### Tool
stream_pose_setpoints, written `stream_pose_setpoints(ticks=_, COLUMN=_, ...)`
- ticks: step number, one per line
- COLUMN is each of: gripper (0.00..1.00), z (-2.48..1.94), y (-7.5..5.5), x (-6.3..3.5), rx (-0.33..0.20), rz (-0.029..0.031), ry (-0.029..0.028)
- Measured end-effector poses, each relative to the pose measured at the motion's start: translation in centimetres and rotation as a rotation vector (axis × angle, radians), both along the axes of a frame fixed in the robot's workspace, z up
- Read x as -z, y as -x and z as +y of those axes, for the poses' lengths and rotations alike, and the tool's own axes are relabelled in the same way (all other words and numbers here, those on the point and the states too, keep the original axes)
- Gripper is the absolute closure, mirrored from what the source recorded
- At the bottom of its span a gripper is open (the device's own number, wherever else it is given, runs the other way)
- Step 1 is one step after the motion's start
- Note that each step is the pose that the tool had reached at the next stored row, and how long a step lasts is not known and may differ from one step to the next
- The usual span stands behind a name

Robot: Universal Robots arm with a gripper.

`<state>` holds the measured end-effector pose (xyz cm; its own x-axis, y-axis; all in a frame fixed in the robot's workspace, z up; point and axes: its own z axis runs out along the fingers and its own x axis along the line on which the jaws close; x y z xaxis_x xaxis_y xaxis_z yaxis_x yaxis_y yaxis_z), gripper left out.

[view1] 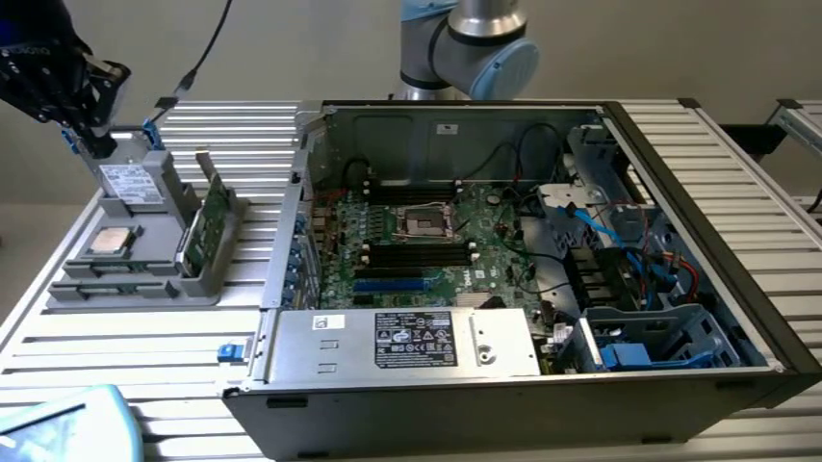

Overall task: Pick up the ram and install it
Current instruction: 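Reach for the ram, then pick up the ram and move it above insertion slot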

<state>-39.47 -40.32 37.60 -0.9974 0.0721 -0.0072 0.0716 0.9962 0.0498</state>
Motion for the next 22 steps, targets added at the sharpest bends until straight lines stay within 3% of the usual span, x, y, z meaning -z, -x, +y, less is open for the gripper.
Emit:
stream_pose_setpoints(ticks=5, gripper=0.89, z=-0.38, y=2.0, x=0.20, rx=0.000, rz=0.0000, ry=-0.0002)
stream_pose_setpoints(ticks=22, gripper=0.89, z=-0.38, y=2.0, x=0.22, rx=0.000, rz=0.0000, ry=-0.0003)
